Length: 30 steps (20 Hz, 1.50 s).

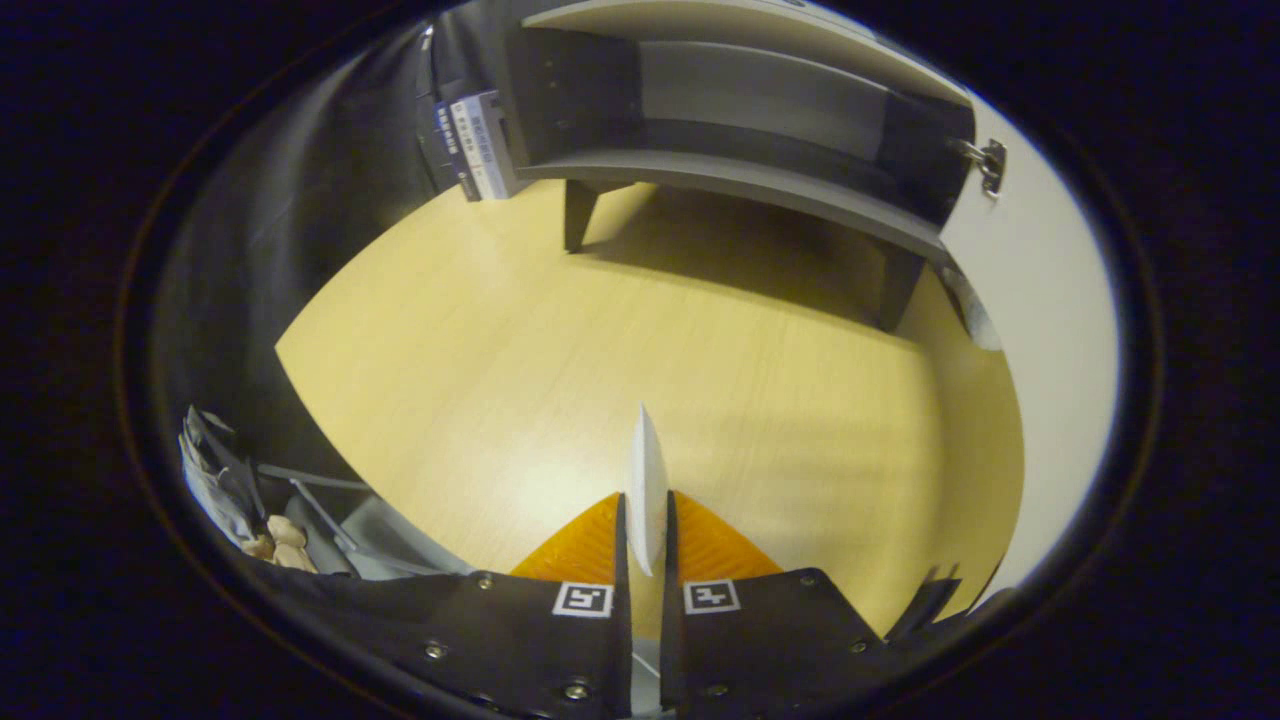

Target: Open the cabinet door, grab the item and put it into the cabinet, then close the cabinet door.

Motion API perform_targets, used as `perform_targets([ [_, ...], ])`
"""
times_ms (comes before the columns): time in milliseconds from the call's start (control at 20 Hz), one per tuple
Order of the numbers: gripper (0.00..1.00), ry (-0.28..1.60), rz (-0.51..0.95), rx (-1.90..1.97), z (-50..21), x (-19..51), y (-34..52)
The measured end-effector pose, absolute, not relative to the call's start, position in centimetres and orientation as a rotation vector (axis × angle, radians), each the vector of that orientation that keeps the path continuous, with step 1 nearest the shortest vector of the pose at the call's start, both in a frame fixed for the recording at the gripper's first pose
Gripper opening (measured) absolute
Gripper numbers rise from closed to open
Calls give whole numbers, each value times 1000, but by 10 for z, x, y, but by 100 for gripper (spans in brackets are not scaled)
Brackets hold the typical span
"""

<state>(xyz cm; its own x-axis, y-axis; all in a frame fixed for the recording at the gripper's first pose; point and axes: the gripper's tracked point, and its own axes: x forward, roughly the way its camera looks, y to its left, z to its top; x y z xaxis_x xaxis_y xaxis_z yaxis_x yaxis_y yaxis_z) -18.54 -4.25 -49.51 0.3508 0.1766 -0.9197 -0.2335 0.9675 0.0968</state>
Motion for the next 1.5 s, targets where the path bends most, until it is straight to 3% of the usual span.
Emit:
perform_targets([
  [500,12,1089,183,-18,-412,-139,-51],
  [1100,12,747,170,4,-214,-8,-38],
  [1500,11,654,126,41,-179,57,-48],
])
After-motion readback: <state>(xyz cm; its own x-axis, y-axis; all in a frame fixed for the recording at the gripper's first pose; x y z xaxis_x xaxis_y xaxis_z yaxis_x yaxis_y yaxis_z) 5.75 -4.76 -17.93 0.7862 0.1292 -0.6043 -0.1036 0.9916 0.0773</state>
